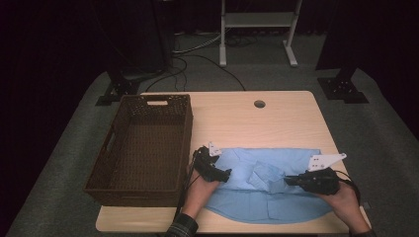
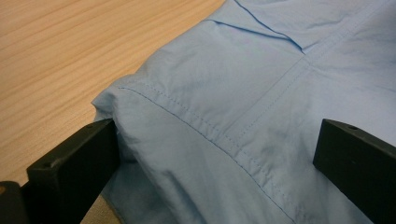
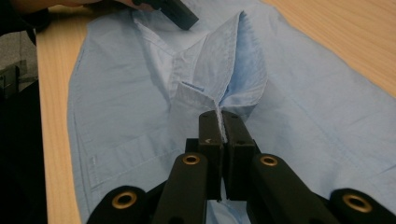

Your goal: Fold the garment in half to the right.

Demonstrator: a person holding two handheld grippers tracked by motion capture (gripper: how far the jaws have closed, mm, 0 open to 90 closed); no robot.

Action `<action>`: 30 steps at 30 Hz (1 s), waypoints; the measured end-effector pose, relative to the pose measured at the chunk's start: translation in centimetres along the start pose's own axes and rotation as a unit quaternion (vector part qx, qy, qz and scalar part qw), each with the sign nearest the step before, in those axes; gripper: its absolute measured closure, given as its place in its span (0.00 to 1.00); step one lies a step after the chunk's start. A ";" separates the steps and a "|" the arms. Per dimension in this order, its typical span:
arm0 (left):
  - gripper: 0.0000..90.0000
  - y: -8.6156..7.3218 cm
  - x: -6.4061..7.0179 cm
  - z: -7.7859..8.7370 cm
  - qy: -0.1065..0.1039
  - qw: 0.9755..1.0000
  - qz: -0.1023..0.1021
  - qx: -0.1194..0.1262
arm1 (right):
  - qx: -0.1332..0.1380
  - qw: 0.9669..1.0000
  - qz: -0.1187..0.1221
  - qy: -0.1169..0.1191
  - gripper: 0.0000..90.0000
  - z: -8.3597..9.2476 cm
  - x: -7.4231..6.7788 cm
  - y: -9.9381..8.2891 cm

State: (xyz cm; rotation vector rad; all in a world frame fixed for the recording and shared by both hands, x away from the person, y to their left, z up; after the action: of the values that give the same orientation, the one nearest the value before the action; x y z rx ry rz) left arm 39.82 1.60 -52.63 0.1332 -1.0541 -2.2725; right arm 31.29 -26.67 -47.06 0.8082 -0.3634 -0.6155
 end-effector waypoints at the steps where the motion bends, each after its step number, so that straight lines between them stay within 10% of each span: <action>1: 0.00 0.0 0.0 0.0 0.000 1.000 0.000 0.000 | 0.001 1.000 0.002 0.002 0.98 0.1 -0.3 -0.1; 30: 0.00 0.0 0.0 0.0 0.000 1.000 -0.001 -0.001 | -0.038 0.998 0.036 0.033 0.90 1.1 -5.0 -3.9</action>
State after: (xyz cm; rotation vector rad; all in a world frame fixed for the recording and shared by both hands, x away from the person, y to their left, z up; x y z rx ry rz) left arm 39.82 1.62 -52.63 0.1325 -1.0526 -2.2744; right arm 25.44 -26.20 -49.71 0.7387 -0.3055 -0.5305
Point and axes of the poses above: each handheld gripper's, and its own axes: z roughly backward along the jaws, y roughly out of its top, x roughly to its right, the point moved 6 cm from there along -z, roughly forward along the jaws, and after that the axes turned 14 degrees about -y, right-handed, at the moved point
